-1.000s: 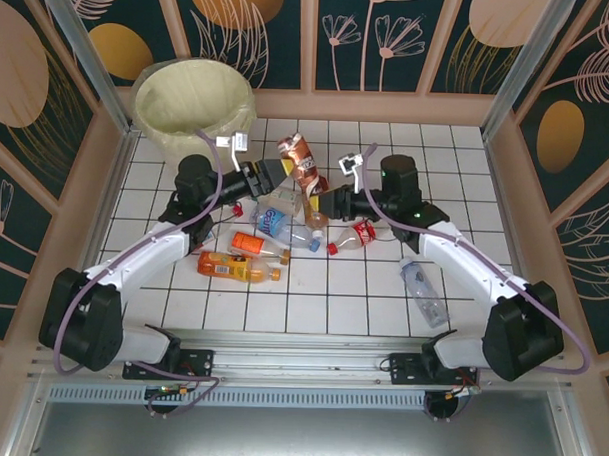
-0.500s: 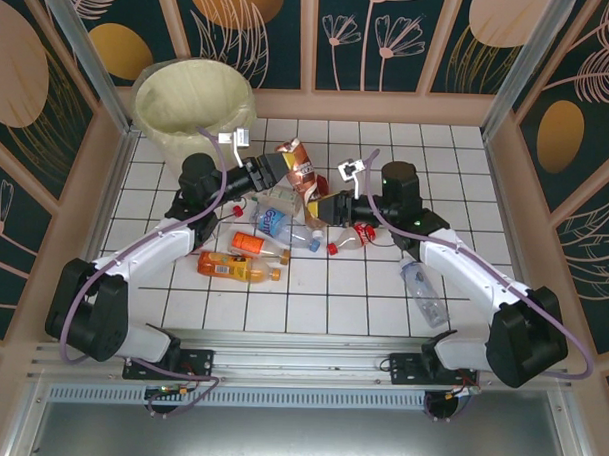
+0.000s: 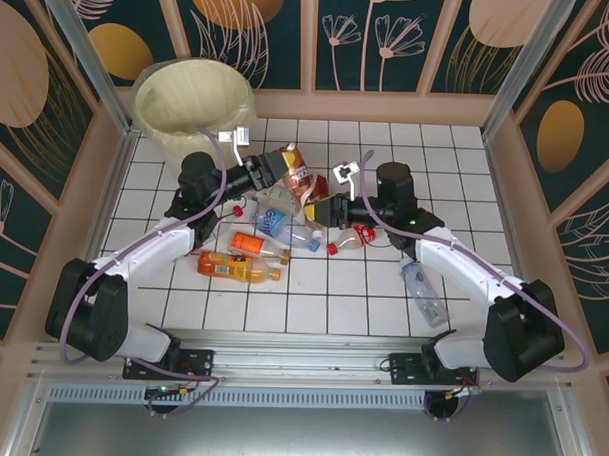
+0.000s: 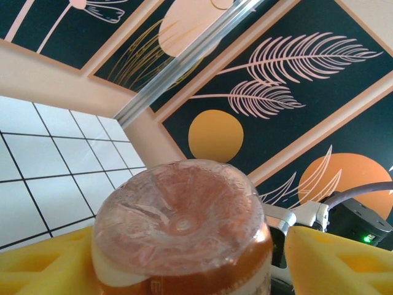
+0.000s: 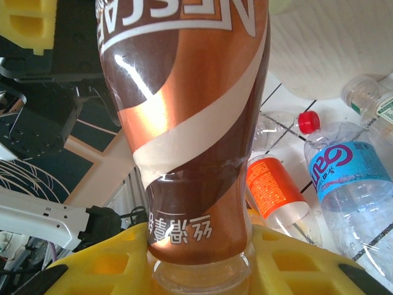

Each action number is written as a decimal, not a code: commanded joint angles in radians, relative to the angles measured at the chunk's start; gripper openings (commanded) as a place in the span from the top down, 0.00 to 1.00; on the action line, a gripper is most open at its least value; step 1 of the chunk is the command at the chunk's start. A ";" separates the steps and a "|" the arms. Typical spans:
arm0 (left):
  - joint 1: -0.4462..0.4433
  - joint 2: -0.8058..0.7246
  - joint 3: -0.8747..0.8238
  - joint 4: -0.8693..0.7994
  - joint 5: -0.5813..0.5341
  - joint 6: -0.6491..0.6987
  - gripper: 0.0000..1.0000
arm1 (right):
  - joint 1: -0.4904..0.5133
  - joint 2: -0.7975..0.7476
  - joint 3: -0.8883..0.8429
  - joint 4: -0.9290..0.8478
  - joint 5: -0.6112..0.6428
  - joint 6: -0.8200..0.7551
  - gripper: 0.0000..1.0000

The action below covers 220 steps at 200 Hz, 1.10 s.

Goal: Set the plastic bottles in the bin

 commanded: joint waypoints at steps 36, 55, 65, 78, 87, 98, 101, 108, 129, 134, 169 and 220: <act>-0.007 -0.012 0.035 -0.031 -0.002 0.051 0.42 | 0.011 0.010 -0.006 0.047 -0.015 -0.016 0.62; -0.007 -0.013 0.045 -0.047 -0.002 0.061 0.42 | 0.011 0.008 -0.005 0.046 -0.012 -0.017 0.59; -0.007 -0.015 0.055 -0.063 -0.001 0.069 0.42 | 0.011 0.005 -0.005 0.044 -0.011 -0.017 0.56; -0.007 -0.023 0.072 -0.103 -0.010 0.094 0.42 | 0.011 -0.003 -0.008 0.045 -0.007 -0.016 0.51; -0.007 -0.030 0.077 -0.137 -0.020 0.116 0.42 | 0.011 -0.014 -0.011 0.044 -0.004 -0.016 0.45; -0.007 -0.036 0.121 -0.198 -0.042 0.150 0.43 | 0.011 -0.030 -0.014 0.041 0.000 -0.016 0.37; -0.007 -0.037 0.128 -0.224 -0.051 0.162 0.43 | 0.011 -0.037 -0.015 0.040 0.002 -0.017 0.35; -0.007 -0.039 0.153 -0.281 -0.073 0.191 0.43 | 0.011 -0.051 -0.017 0.036 0.008 -0.020 0.30; -0.006 -0.047 0.239 -0.436 -0.127 0.289 0.42 | 0.011 -0.099 -0.020 -0.005 0.037 -0.039 0.20; -0.005 -0.048 0.261 -0.470 -0.144 0.314 0.42 | 0.010 -0.111 -0.019 -0.015 0.048 -0.043 0.18; -0.006 -0.036 0.476 -0.740 -0.289 0.514 0.40 | 0.010 -0.209 -0.024 -0.099 0.137 -0.082 0.08; 0.017 0.016 0.760 -1.001 -0.594 0.726 0.39 | 0.008 -0.344 -0.048 -0.153 0.223 -0.107 0.04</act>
